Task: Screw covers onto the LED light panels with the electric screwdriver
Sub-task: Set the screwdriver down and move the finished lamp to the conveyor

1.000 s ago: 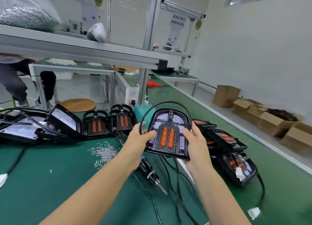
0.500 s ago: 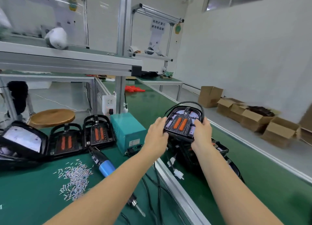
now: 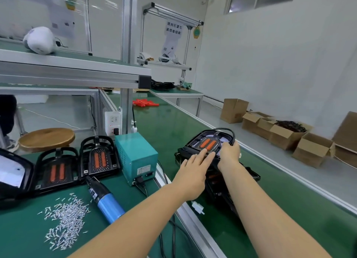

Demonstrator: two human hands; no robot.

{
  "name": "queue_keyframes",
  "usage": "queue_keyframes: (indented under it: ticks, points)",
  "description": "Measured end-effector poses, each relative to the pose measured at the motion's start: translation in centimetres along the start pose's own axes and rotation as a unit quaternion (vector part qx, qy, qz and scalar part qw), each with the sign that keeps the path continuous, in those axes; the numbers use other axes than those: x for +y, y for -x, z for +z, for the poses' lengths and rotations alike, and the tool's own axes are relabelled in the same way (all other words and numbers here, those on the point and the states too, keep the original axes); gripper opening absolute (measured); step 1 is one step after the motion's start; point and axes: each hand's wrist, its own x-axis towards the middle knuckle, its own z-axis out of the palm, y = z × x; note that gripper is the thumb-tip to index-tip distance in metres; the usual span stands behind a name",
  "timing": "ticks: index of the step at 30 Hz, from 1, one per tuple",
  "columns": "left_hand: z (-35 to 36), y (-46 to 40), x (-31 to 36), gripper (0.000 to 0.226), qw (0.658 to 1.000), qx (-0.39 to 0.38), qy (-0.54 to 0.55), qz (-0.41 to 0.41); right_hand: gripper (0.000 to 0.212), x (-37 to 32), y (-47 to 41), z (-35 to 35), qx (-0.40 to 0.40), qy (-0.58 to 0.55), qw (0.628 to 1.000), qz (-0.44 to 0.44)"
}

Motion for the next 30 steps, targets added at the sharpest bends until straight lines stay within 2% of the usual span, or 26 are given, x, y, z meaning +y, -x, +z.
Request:
queue_keyframes:
  ticks: [3, 6, 9, 13, 17, 18, 19, 21, 24, 30]
  points:
    - [0.2, -0.6, 0.3, 0.074, 1.0, -0.002, 0.001, 0.005, 0.049, -0.1, -0.5, -0.4, -0.007, 0.074, 0.997, 0.022]
    - [0.2, -1.3, 0.5, 0.074, 1.0, -0.001, -0.019, 0.005, 0.04, -0.2, -0.9, -1.1, -0.05, 0.156, 0.986, 0.007]
    - [0.1, -1.8, 0.4, 0.075, 1.0, 0.003, -0.026, 0.0, 0.037, -0.8, -1.0, -1.3, -0.08, 0.295, 0.952, -0.016]
    - [0.3, -1.9, 0.0, 0.077, 0.999, 0.0, -0.04, -0.001, 0.047, -1.6, -0.4, -1.2, -0.074, 0.53, 0.842, -0.068]
    - [0.5, -1.8, 0.0, 0.08, 0.999, -0.01, -0.038, -0.004, 0.045, -1.8, 0.4, -1.8, -0.012, 0.682, 0.711, -0.17]
    - [0.6, -1.9, 0.0, 0.081, 0.999, -0.008, -0.034, -0.005, 0.047, -1.8, 0.6, -1.8, 0.0, 0.69, 0.691, -0.215]
    - [0.5, -2.0, 0.1, 0.082, 1.0, -0.005, -0.029, -0.004, 0.048, -1.9, 0.8, -1.7, -0.006, 0.674, 0.692, -0.258]
    - [0.3, -2.1, 0.2, 0.083, 1.0, -0.003, -0.019, -0.002, 0.05, -1.9, 0.9, -1.4, -0.066, 0.632, 0.708, -0.307]
    - [0.2, -1.8, 0.1, 0.083, 1.0, -0.015, -0.009, -0.002, 0.05, -1.3, 1.1, -1.4, -0.154, 0.632, 0.719, -0.246]
    - [-0.5, 0.8, -1.5, 0.081, 0.999, -0.027, -0.017, -0.023, 0.043, 0.1, 0.6, -1.5, -0.142, 0.642, 0.702, -0.274]
